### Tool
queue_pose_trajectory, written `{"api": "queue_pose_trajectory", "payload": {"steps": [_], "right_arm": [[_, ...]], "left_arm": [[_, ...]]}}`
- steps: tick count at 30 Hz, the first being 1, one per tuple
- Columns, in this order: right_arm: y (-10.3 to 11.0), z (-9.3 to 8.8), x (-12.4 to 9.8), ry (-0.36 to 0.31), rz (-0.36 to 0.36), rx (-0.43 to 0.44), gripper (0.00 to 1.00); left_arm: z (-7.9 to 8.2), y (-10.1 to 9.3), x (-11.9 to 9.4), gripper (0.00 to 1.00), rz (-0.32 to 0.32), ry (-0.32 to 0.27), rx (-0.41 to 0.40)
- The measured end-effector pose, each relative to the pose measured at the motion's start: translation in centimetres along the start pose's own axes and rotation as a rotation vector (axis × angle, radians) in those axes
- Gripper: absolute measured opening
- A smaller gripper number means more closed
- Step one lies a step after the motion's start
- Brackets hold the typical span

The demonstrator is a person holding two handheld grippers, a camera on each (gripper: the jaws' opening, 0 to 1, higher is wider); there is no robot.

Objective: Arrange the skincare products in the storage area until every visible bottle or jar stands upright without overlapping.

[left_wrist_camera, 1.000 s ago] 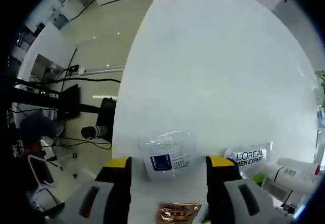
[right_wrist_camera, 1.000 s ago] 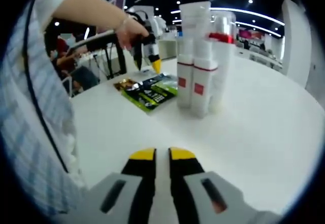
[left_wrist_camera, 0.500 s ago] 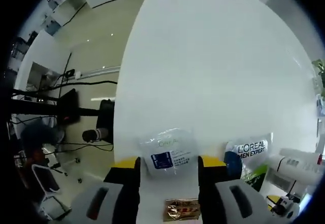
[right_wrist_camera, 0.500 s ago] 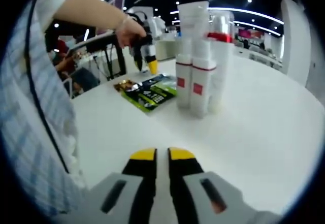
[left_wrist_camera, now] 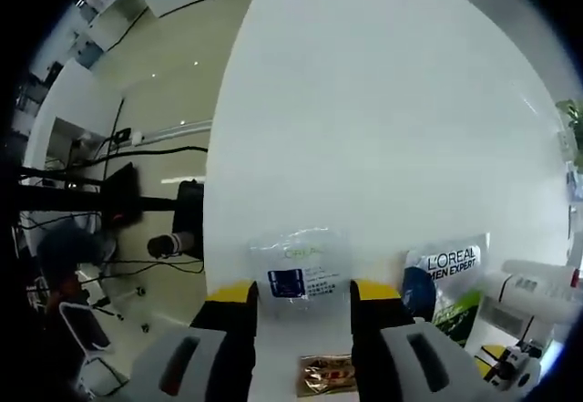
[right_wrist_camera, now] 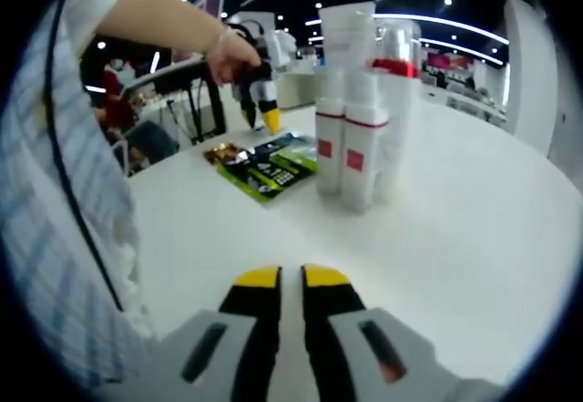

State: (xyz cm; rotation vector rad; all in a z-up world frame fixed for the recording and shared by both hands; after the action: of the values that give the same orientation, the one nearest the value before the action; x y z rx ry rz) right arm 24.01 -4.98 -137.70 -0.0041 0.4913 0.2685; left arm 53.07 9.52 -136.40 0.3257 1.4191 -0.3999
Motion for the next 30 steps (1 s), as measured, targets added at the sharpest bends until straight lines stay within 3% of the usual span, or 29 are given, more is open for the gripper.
{"api": "queue_pose_trajectory", "payload": {"steps": [17, 20, 21, 24, 30], "right_arm": [[0.4, 0.1, -0.1, 0.003, 0.004, -0.033, 0.1], [0.6, 0.1, -0.2, 0.004, 0.007, -0.037, 0.1], [0.6, 0.1, -0.2, 0.003, 0.008, -0.038, 0.1], [0.8, 0.1, -0.3, 0.003, 0.012, -0.038, 0.1], [1.0, 0.2, -0.2, 0.006, 0.02, -0.046, 0.1]], "left_arm": [[-1.3, 0.1, -0.2, 0.41, -0.013, -0.138, 0.055], [-2.2, 0.3, -0.5, 0.41, -0.011, -0.068, 0.064], [-2.1, 0.4, -0.5, 0.41, -0.011, -0.07, 0.067], [-1.2, 0.7, -1.7, 0.41, -0.017, -0.165, 0.067], [-1.0, 0.4, -2.8, 0.41, -0.037, -0.194, 0.086]]}}
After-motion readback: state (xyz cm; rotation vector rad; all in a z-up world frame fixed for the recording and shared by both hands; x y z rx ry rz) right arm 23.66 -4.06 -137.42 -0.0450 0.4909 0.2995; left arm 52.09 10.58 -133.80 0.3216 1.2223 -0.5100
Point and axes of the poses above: the point that each gripper's makers call its tool centre point, and the gripper's own axes: x roughly forward along the fingers, y roughly to its left, z roughly out of its top, the point moved 4 cm from there along -x, roughly backward along the fingers, and after that the axes turned 5 degrees about -y, right-handed, at the moved point
